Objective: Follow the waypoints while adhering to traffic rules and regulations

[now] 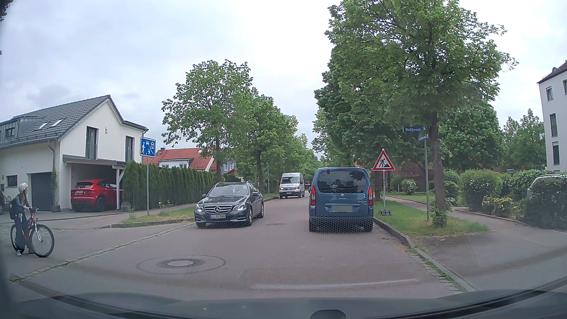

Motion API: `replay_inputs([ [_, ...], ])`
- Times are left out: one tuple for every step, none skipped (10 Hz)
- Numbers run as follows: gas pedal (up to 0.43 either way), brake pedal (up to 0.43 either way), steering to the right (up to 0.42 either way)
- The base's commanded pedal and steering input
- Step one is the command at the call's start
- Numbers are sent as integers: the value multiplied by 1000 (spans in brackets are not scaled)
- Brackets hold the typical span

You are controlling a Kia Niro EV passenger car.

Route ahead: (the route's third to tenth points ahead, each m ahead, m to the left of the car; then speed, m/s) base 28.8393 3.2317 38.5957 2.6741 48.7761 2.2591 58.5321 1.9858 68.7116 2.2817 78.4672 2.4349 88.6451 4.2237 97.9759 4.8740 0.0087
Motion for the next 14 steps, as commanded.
replay_inputs([
  [0, 256, -3],
  [0, 256, -3],
  [0, 256, -3],
  [0, 256, -3],
  [0, 256, -3],
  [0, 256, -3],
  [0, 256, -3],
  [0, 256, -3],
  [0, 256, -3],
  [0, 256, -3],
  [0, 256, -3],
  [0, 256, -3],
  [0, 256, -3],
  [0, 256, -3],
])
